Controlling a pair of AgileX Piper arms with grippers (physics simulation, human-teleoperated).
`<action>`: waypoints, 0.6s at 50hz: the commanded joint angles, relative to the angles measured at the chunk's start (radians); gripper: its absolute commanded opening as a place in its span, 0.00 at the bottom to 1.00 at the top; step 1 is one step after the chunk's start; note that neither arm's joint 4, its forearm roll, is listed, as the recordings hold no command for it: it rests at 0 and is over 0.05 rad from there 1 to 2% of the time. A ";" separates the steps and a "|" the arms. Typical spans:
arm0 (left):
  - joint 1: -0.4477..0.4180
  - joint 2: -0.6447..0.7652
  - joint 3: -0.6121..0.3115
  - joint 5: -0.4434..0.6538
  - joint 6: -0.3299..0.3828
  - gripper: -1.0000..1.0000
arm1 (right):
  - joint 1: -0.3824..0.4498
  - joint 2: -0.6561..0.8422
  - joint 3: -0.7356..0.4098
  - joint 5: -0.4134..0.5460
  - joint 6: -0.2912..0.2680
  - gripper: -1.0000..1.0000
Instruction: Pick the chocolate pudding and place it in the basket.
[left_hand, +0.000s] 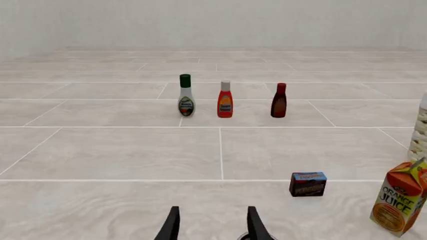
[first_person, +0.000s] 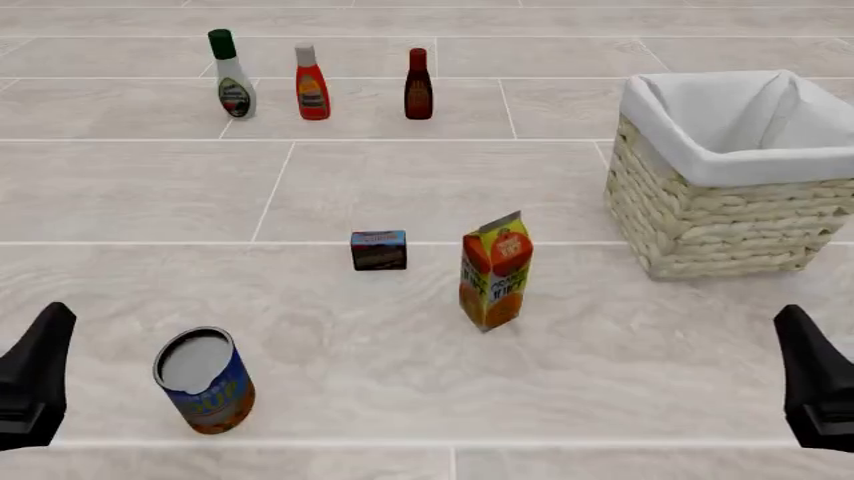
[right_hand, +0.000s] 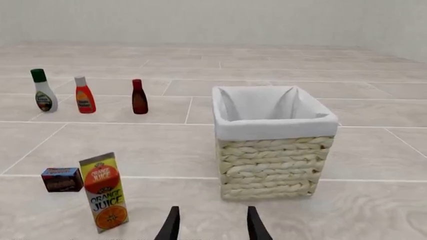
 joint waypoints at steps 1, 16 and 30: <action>-0.001 -0.004 0.000 0.000 0.003 1.00 | 0.005 0.009 0.000 -0.003 -0.011 1.00; -0.001 -0.008 -0.001 0.000 0.006 1.00 | 0.157 0.008 -0.045 -0.009 -0.169 1.00; 0.000 -0.008 0.000 0.001 0.004 1.00 | 0.326 0.330 -0.309 -0.061 -0.382 1.00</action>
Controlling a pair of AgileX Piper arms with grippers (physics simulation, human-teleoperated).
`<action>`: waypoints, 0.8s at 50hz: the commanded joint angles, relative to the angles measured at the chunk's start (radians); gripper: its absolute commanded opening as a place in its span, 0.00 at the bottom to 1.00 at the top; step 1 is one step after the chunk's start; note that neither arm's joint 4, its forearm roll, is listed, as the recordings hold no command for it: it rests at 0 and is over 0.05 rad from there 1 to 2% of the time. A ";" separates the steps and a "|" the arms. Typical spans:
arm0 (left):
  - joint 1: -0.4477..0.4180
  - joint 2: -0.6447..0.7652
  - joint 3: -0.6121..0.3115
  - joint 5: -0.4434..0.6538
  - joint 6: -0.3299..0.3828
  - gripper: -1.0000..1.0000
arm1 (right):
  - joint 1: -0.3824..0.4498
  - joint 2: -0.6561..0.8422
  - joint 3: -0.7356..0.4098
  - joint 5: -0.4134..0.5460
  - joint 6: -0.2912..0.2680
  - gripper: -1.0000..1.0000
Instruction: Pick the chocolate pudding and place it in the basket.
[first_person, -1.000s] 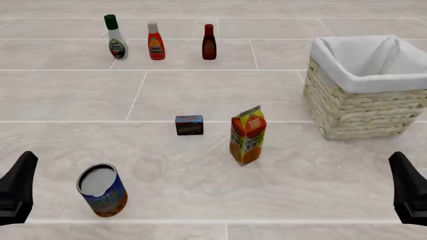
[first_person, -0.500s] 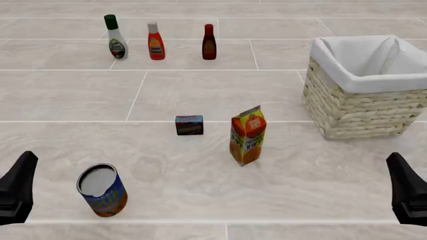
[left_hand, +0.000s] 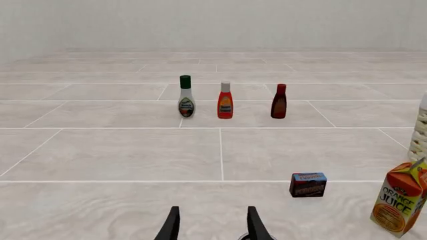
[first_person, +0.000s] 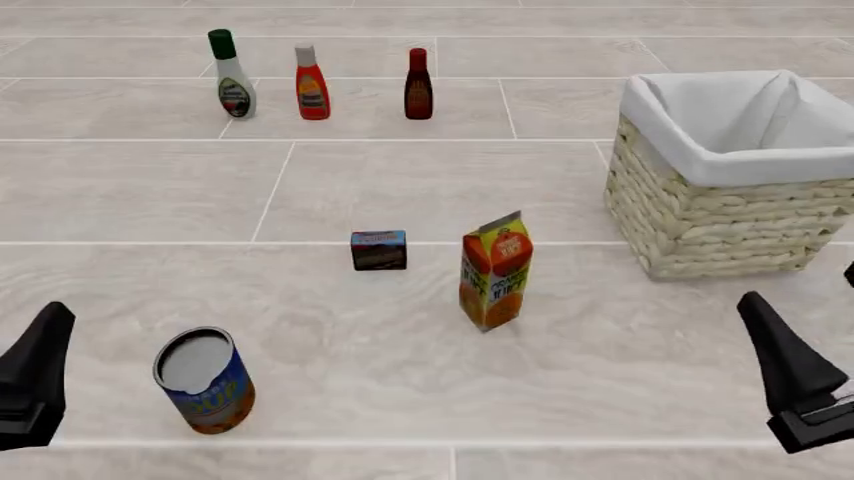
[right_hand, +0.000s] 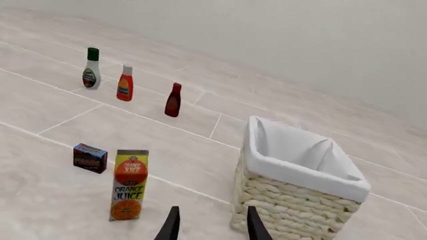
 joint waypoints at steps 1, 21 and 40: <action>0.000 -0.001 0.000 0.003 -0.001 1.00 | 0.119 0.215 -0.230 0.016 -0.137 1.00; 0.000 -0.003 0.001 0.000 0.001 1.00 | 0.267 0.643 -0.458 -0.032 -0.320 1.00; 0.000 -0.003 0.002 0.000 0.001 1.00 | 0.320 0.855 -0.633 0.080 -0.467 1.00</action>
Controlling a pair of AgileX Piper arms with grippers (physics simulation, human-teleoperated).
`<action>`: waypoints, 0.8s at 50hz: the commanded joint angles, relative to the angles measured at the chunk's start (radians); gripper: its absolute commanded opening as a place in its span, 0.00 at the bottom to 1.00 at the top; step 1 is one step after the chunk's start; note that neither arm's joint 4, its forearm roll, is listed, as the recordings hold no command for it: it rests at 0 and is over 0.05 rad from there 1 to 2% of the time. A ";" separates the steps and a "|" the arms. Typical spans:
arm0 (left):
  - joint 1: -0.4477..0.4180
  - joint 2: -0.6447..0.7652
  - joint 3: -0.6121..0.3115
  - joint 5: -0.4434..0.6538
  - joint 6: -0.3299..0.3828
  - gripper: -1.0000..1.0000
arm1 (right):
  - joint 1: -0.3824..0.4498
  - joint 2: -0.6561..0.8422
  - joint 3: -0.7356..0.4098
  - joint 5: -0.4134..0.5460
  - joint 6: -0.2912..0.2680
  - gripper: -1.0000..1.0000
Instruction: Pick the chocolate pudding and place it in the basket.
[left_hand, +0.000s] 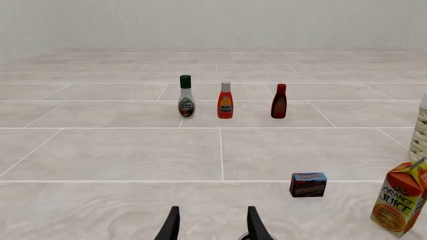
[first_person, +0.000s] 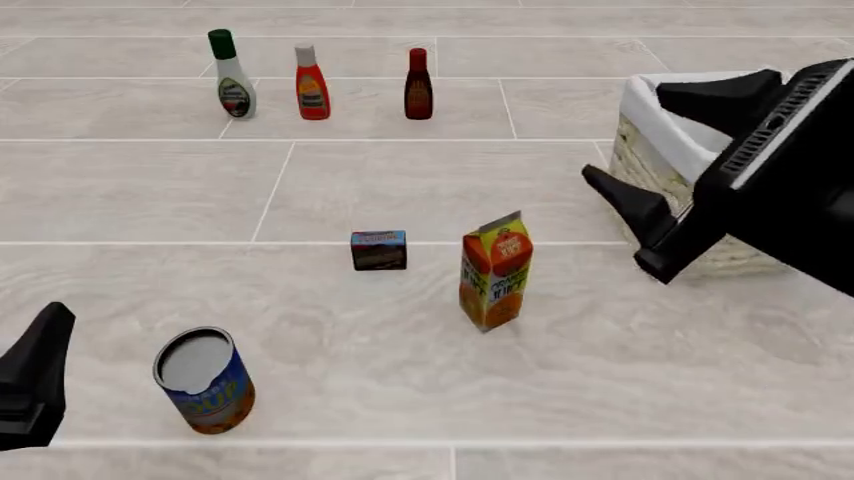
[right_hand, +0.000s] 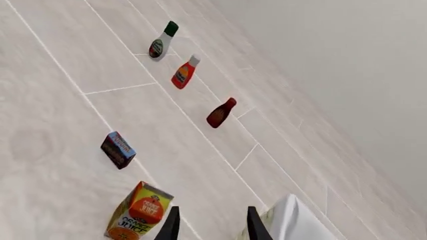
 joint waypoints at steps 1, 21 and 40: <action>0.000 -0.002 0.000 0.001 0.001 1.00 | 0.032 0.144 -0.118 0.072 -0.098 1.00; 0.000 -0.003 0.000 0.002 0.000 1.00 | 0.055 0.372 -0.434 0.359 -0.296 1.00; 0.000 -0.003 0.001 0.001 0.001 1.00 | 0.112 0.542 -0.711 0.558 -0.313 1.00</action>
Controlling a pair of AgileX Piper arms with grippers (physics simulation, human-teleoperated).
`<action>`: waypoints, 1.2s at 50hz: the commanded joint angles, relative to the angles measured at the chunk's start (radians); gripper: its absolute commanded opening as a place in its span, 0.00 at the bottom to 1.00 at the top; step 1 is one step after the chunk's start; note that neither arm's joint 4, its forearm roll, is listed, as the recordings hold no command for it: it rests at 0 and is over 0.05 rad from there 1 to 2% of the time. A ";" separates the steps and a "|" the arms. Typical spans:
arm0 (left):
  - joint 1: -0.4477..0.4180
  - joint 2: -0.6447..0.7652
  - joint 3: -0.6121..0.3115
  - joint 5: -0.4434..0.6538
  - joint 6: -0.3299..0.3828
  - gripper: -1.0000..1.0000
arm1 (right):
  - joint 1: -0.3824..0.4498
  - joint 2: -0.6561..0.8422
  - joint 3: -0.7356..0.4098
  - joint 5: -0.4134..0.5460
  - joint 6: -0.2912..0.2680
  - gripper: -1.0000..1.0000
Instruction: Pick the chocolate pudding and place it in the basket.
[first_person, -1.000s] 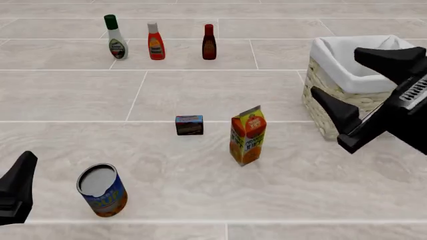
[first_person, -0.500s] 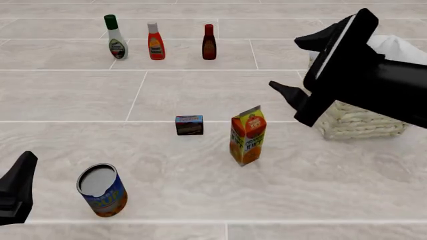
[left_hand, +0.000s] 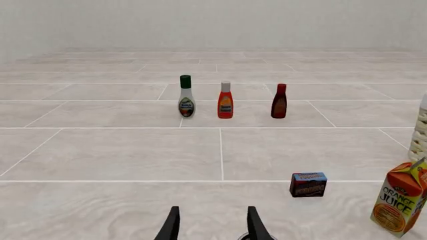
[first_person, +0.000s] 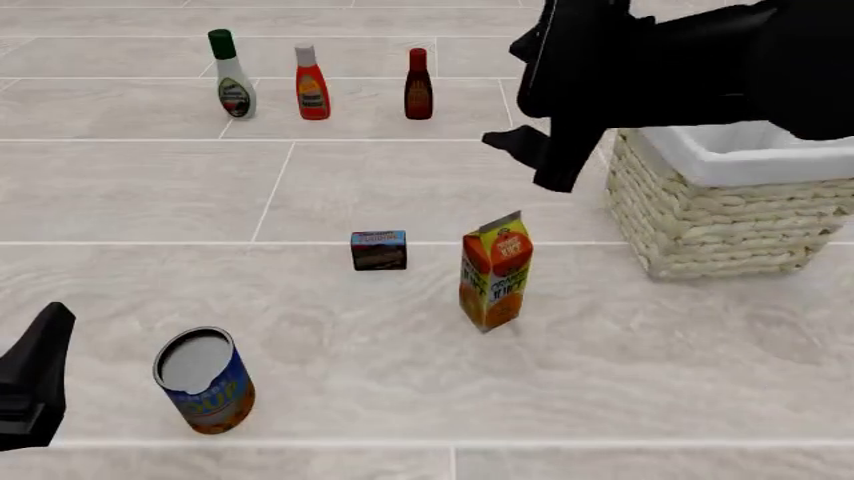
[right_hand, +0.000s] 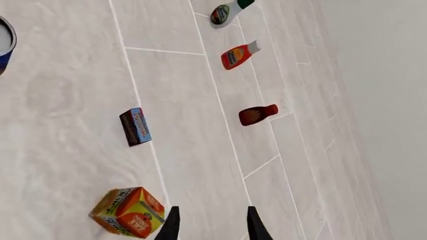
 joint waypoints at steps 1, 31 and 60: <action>0.000 -0.002 0.001 0.001 0.001 1.00 | 0.022 0.098 -0.162 0.113 -0.022 1.00; -0.001 0.009 0.002 -0.011 0.001 1.00 | 0.087 0.359 -0.455 0.333 0.055 1.00; -0.001 0.005 0.002 -0.007 0.000 1.00 | 0.084 0.633 -0.658 0.464 0.075 1.00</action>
